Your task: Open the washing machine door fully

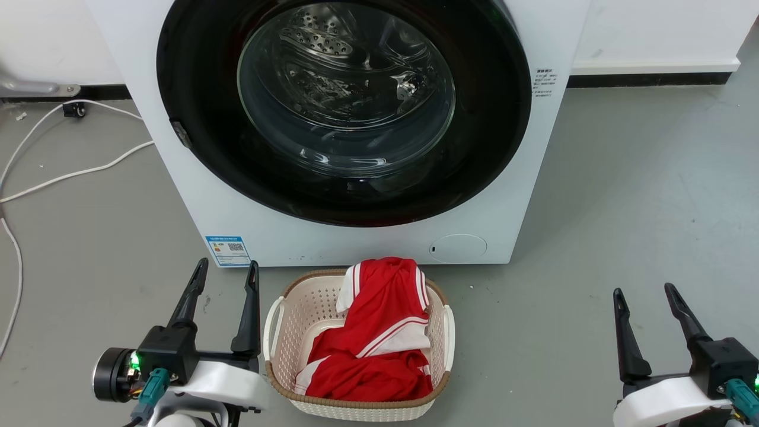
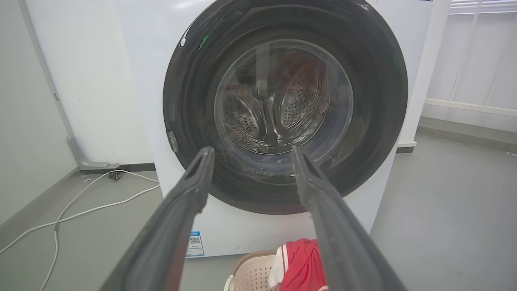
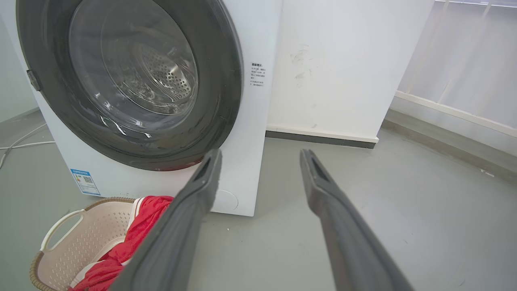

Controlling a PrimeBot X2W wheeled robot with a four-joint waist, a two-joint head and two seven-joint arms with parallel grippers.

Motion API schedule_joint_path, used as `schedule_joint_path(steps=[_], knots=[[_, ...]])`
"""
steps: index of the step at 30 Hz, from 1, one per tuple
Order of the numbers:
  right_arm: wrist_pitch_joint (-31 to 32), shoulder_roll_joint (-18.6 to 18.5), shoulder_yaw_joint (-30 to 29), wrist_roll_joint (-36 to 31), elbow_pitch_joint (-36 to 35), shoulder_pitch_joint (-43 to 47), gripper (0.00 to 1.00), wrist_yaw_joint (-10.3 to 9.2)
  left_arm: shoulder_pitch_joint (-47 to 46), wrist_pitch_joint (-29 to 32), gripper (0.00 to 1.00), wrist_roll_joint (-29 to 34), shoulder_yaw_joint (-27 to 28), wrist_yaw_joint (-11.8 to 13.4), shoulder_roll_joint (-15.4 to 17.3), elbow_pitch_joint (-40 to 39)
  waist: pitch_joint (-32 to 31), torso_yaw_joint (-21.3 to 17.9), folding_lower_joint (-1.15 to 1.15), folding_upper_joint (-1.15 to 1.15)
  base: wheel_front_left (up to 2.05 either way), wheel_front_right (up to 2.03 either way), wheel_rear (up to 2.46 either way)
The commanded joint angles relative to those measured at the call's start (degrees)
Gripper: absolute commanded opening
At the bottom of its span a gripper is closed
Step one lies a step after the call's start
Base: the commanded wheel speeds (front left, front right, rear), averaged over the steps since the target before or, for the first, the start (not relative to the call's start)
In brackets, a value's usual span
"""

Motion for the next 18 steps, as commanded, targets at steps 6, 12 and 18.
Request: schedule_joint_path(steps=[6, 12, 18], knots=[[-0.04, 0.09, 0.07, 0.8, 0.35, 0.24, 1.0, -0.04, 0.63, -0.23, 1.0, -0.21, 0.45, 0.22, 0.06, -0.06, 0.04, -0.1, 0.0, 0.0, 0.0, 0.0, 0.0], [-0.65, 0.09, -0.38, 4.37, 0.32, -0.28, 0.0, -0.04, 0.6, -0.23, 1.0, -0.38, 0.63, 0.27, -0.07, 0.07, 0.09, -0.19, 0.0, 0.0, 0.0, 0.0, 0.0], [-2.24, 0.09, -3.0, 22.82, 1.51, -1.49, 0.0, -0.03, 0.44, -0.23, 1.0, -0.47, 0.62, 0.26, -0.14, 0.17, 0.03, -0.13, 0.0, 0.0, 0.0, 0.0, 0.0]])
